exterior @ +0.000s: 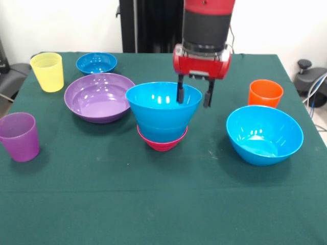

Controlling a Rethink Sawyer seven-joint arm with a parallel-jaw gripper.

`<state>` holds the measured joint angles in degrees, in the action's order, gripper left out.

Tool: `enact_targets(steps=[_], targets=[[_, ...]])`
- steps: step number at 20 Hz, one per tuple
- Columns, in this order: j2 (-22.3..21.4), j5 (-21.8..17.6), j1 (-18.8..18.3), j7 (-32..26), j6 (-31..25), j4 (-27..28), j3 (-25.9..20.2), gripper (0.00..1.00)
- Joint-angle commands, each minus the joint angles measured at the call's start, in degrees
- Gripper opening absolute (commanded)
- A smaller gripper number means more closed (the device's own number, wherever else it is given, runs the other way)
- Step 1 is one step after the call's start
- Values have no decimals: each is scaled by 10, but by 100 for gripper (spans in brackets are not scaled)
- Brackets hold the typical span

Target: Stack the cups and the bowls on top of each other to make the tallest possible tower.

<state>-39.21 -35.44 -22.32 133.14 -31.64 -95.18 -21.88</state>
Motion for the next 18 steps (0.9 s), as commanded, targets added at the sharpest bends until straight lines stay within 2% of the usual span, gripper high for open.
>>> enact_targets(steps=[1,5,8,13,15,18], targets=[[-102,14,-23,-75,-5,-114,-31,100],[-147,45,-47,-96,-28,-147,-55,100],[-190,79,-69,-123,-51,-168,-81,100],[-260,139,-91,-135,-77,-213,-114,100],[-270,154,-95,-129,-80,-227,-122,100],[-246,124,-71,-83,-44,-236,-106,100]])
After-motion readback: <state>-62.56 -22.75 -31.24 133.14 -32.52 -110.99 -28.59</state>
